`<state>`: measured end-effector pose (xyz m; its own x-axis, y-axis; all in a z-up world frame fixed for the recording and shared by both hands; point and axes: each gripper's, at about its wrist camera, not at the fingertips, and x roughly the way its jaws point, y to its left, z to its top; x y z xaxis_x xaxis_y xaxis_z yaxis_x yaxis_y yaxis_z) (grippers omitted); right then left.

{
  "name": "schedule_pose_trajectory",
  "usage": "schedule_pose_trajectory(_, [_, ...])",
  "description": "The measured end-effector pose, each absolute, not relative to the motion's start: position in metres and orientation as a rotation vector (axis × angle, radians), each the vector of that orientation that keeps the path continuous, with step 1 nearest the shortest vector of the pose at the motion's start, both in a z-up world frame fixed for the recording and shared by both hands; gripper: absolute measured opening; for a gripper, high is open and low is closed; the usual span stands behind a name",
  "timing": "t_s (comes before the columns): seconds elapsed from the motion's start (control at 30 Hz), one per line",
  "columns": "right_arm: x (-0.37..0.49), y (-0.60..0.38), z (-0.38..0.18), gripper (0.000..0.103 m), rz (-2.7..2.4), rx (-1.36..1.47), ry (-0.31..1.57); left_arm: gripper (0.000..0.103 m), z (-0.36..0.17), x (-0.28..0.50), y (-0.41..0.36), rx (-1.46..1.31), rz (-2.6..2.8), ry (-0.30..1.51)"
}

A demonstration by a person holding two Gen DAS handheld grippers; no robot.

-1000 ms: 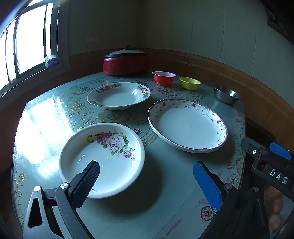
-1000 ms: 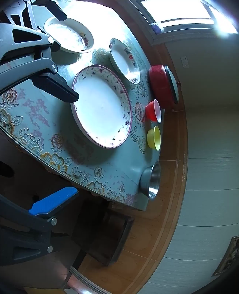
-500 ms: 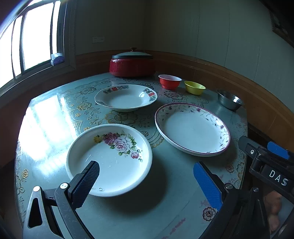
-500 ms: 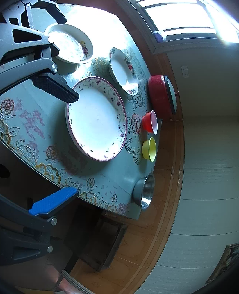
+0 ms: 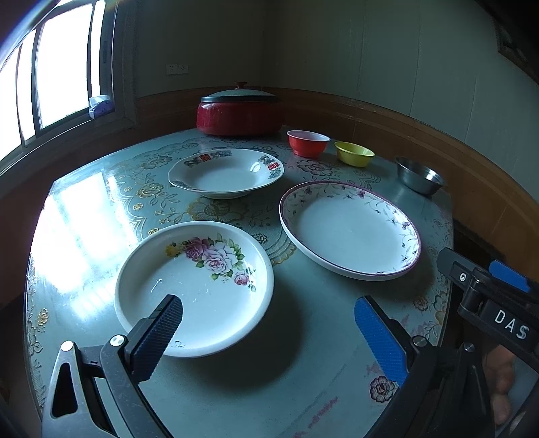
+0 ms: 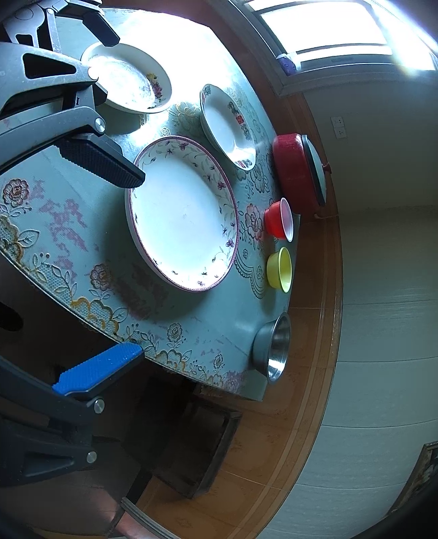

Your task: Organize plates and bowls

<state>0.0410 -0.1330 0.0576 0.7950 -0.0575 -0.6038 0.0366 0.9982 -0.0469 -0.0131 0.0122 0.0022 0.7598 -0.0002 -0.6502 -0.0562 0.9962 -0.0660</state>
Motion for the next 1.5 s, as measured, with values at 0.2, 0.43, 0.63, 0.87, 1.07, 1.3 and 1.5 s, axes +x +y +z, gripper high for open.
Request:
schedule_pose_trajectory(0.2, [0.0419, -0.1320, 0.0571, 0.095, -0.045, -0.033, 0.650, 0.103, 0.0027, -0.0128, 0.0130, -0.081, 0.037, 0.708])
schedule_pose_trajectory(0.43, [0.0423, -0.1308, 0.0566, 0.095, -0.044, -0.034, 0.648, 0.103, 0.0040, -0.0134, 0.0140, -0.082, 0.038, 0.705])
schedule_pose_trajectory(0.63, [0.0425, -0.1305, 0.0565, 0.095, -0.043, -0.032, 0.649, 0.103, 0.0041, -0.0133, 0.0141, -0.082, 0.037, 0.706])
schedule_pose_trajectory(0.87, [0.0426, -0.1318, 0.0549, 0.095, -0.041, -0.030, 0.655, 0.103, 0.0036, -0.0131, 0.0117, -0.080, 0.034, 0.708])
schedule_pose_trajectory(1.07, [0.0424, -0.1322, 0.0533, 0.095, -0.036, -0.029, 0.660, 0.103, 0.0027, -0.0131, 0.0097, -0.078, 0.031, 0.711])
schedule_pose_trajectory(1.3, [0.0453, -0.1311, 0.0518, 0.095, -0.023, -0.029, 0.672, 0.103, 0.0016, -0.0131, 0.0089, -0.080, 0.034, 0.714])
schedule_pose_trajectory(1.5, [0.0478, -0.1291, 0.0496, 0.095, -0.009, -0.032, 0.681, 0.103, 0.0002, -0.0127, 0.0099, -0.084, 0.033, 0.722])
